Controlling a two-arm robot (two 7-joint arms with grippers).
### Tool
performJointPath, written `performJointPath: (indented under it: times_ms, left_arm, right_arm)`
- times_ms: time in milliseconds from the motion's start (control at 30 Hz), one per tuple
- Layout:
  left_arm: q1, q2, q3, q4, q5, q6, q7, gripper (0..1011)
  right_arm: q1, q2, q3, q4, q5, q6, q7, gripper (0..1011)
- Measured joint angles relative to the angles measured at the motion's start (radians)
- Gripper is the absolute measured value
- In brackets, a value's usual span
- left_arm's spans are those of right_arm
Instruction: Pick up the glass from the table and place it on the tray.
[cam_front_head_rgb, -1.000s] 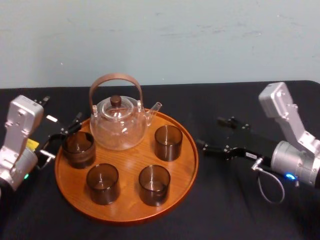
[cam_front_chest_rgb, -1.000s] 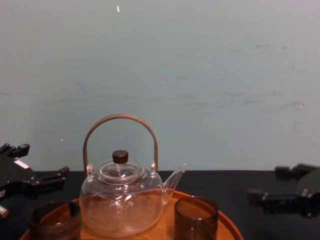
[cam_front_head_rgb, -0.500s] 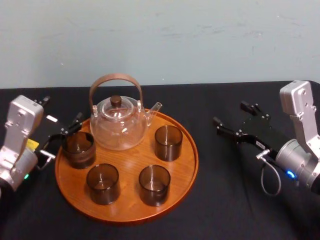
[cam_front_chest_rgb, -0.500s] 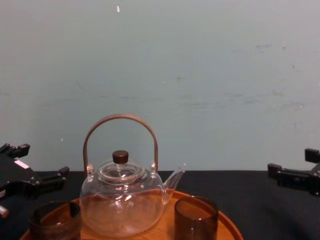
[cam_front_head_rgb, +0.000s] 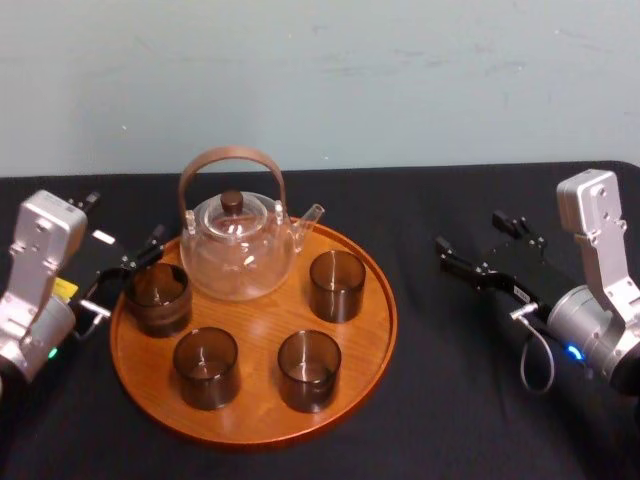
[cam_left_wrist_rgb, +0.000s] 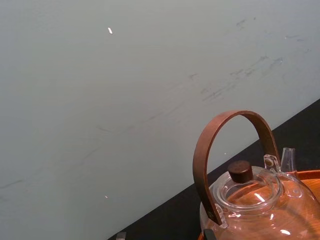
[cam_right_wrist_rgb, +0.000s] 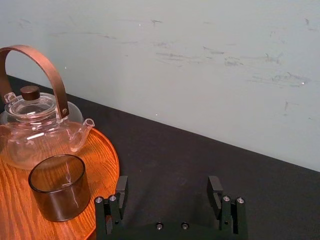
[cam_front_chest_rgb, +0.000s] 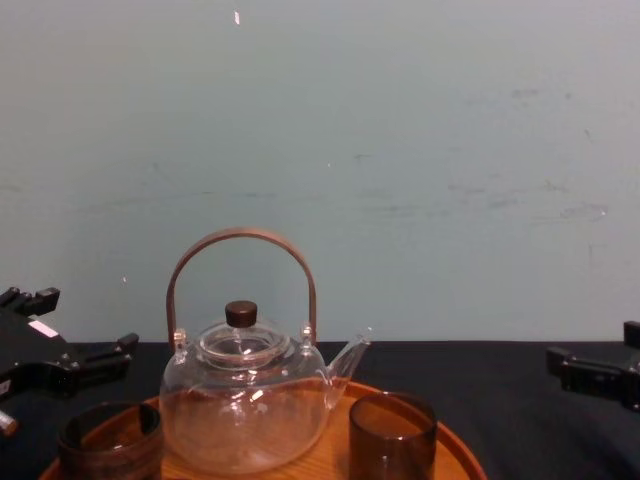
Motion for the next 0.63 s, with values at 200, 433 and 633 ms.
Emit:
performJointPath:
  times_ms: [200,433,633]
  left_arm:
    - [0.000,0.000,0.000,0.000,0.000,0.000,0.000,1001]
    - [0.000,0.000,0.000,0.000,0.000,0.000,0.000,1001]
    - [0.000,0.000,0.000,0.000,0.000,0.000,0.000,1001]
  right_arm:
    - [0.000,0.002,-0.001,-0.002,0.001,0.000,0.001,1002]
    - [0.001,0.003,-0.002,-0.004,0.002,0.000,0.002,1002]
    - [0.001,0.004,-0.003,-0.005,0.003,-0.001,0.003,1002]
